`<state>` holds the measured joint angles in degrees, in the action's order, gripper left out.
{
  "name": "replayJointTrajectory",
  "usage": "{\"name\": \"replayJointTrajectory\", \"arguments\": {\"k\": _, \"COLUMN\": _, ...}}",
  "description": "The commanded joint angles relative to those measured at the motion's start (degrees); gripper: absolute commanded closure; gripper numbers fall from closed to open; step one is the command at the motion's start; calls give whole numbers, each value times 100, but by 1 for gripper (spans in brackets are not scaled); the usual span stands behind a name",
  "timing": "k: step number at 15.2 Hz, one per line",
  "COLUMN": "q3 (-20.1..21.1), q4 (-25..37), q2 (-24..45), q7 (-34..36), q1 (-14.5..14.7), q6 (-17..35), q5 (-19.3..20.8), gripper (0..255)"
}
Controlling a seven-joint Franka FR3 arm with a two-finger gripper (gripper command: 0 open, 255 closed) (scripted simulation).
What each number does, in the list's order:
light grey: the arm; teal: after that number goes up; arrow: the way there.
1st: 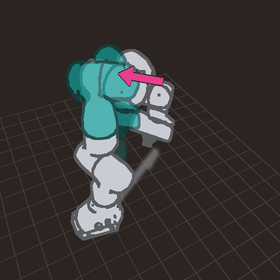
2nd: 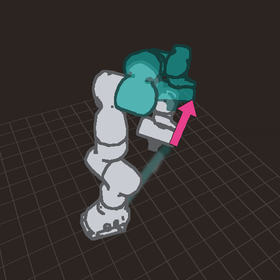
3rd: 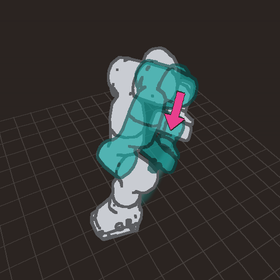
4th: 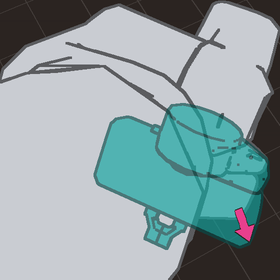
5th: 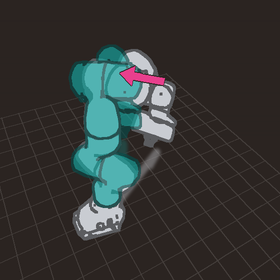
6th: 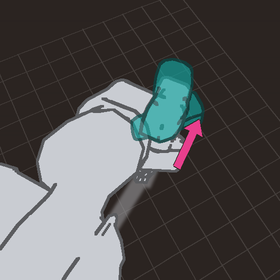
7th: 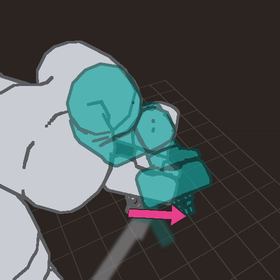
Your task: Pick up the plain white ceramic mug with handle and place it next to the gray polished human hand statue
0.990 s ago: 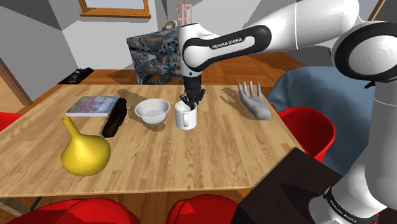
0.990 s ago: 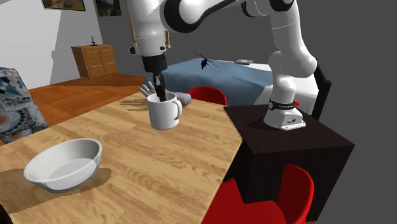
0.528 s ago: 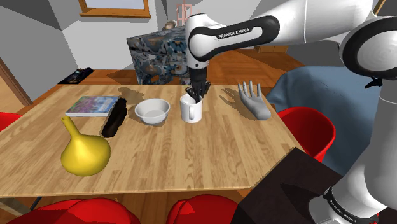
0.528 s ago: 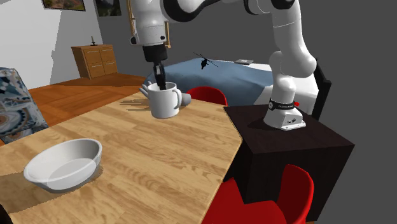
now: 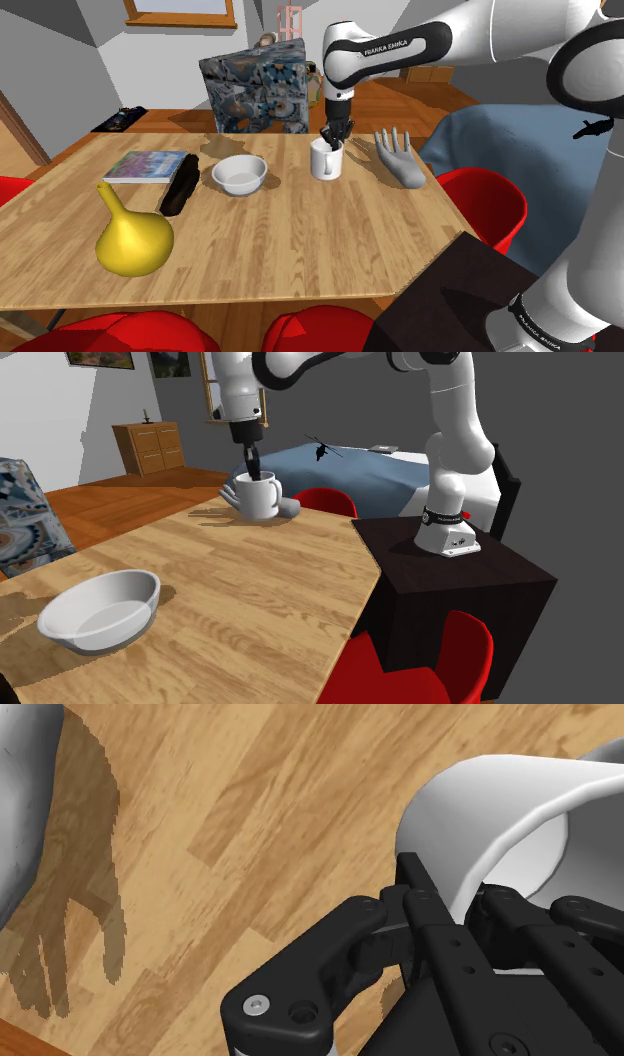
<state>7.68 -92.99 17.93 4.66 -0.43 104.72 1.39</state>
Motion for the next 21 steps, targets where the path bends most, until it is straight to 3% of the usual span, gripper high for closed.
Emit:
{"name": "replayJointTrajectory", "arguments": {"k": 1, "q3": -83, "q4": -127, "q2": -101, "q7": -252, "q1": -164, "q6": 29, "q5": -13, "gripper": 255}}
{"name": "replayJointTrajectory", "arguments": {"k": 10, "q3": -488, "q4": -10, "q2": -31, "q7": -1347, "q1": -863, "q6": -13, "q5": -12, "gripper": 255}}
{"name": "replayJointTrajectory", "arguments": {"k": 18, "q3": -817, "q4": 604, "q2": 384, "q7": -2282, "q1": -1475, "q6": -195, "q5": -18, "gripper": 255}}
{"name": "replayJointTrajectory", "arguments": {"k": 21, "q3": -816, "q4": 431, "q2": 424, "q7": -2277, "q1": -1476, "q6": 18, "q5": -17, "gripper": 255}}
